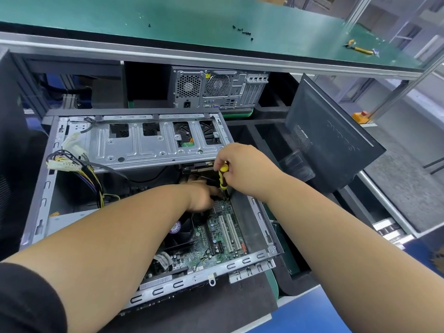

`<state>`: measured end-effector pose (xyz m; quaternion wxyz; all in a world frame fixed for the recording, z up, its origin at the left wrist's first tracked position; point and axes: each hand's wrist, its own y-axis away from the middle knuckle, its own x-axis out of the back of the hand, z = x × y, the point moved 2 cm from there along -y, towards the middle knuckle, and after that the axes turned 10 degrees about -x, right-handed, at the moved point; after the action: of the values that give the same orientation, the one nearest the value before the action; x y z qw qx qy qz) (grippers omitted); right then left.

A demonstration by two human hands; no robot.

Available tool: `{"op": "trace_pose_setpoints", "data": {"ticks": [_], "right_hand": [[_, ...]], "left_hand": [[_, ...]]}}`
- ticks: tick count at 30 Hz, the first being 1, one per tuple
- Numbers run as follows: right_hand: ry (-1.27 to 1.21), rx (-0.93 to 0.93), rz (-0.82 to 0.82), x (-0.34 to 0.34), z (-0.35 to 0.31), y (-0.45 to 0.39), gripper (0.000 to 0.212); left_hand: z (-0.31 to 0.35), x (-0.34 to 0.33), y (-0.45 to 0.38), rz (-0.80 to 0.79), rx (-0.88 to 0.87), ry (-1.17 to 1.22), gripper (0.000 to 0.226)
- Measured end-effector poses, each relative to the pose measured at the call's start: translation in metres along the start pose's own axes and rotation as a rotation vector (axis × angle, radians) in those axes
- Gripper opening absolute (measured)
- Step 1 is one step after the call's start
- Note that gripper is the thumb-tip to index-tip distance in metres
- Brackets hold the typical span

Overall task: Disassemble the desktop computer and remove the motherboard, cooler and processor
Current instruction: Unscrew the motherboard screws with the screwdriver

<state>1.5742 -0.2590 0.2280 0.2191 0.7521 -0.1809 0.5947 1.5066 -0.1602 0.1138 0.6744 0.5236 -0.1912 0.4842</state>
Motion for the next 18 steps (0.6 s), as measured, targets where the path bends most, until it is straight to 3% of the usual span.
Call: {"op": "trace_pose_setpoints", "data": {"ticks": [2,5,18], "right_hand": [[0.023,-0.004,-0.004,-0.0001,0.0004,0.0003,0.025],[0.028,0.026,0.025,-0.0007,-0.0005,-0.0007,0.009],[-0.060,-0.044,0.030,-0.0027,0.0008,-0.0009,0.017]], "left_hand": [[-0.0003,0.0007,-0.0002,0.014,-0.010,0.007,0.054],[-0.0011,0.0007,-0.0017,0.013,-0.023,0.003,0.055],[0.0001,0.0012,0.0003,0.004,-0.017,0.001,0.055]]}}
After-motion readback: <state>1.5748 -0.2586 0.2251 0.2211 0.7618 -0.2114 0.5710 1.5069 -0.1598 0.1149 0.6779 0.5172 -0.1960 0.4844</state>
